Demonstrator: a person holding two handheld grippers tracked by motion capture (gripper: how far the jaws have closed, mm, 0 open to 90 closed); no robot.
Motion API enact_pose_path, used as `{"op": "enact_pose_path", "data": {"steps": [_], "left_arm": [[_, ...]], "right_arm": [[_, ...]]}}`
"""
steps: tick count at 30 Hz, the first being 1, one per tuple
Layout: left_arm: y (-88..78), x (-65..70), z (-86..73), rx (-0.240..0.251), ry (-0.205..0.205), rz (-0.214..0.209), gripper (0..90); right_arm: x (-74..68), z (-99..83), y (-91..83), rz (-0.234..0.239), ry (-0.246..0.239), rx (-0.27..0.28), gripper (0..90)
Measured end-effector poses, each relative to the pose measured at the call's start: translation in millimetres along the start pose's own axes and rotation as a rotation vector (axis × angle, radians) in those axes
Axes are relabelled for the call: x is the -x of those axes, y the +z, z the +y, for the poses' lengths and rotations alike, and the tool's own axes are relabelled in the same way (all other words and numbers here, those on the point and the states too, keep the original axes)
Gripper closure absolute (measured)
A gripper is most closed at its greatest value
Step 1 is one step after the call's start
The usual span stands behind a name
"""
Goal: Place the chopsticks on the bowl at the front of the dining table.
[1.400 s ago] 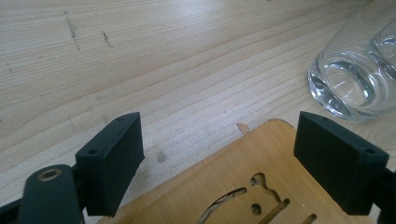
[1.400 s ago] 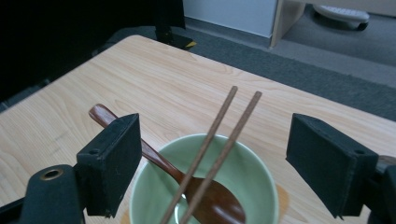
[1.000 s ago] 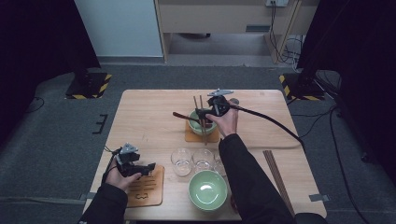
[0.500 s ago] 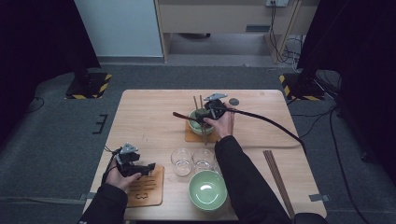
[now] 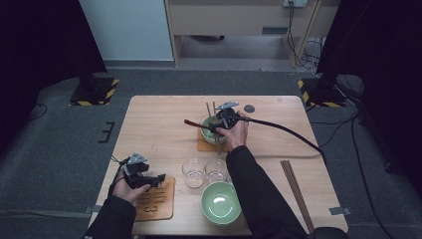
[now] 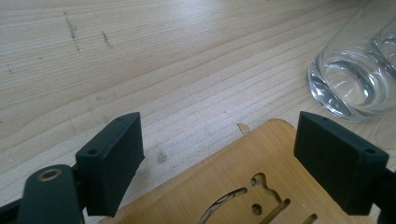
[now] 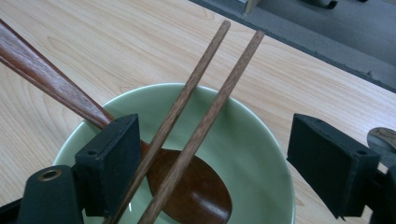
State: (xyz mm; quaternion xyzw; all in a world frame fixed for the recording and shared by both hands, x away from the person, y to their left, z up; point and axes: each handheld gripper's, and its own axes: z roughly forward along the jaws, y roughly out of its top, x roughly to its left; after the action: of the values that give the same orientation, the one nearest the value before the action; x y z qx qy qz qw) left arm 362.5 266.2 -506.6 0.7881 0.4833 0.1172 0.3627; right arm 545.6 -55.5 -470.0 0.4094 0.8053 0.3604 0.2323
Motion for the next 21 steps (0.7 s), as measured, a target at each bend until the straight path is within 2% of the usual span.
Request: {"op": "enact_pose_path", "data": {"steps": [16,21], "left_arm": [[-0.1,-0.3,-0.2,0.0,-0.001,-0.001,15.3],[-0.3,-0.4,-0.2,0.001,-0.002,-0.001,15.4]], "right_arm": [[2.4,1.2,1.4,-0.028,0.023,-0.019,17.6],[3.6,3.0,3.9,-0.026,0.028,-0.003,17.6]]}}
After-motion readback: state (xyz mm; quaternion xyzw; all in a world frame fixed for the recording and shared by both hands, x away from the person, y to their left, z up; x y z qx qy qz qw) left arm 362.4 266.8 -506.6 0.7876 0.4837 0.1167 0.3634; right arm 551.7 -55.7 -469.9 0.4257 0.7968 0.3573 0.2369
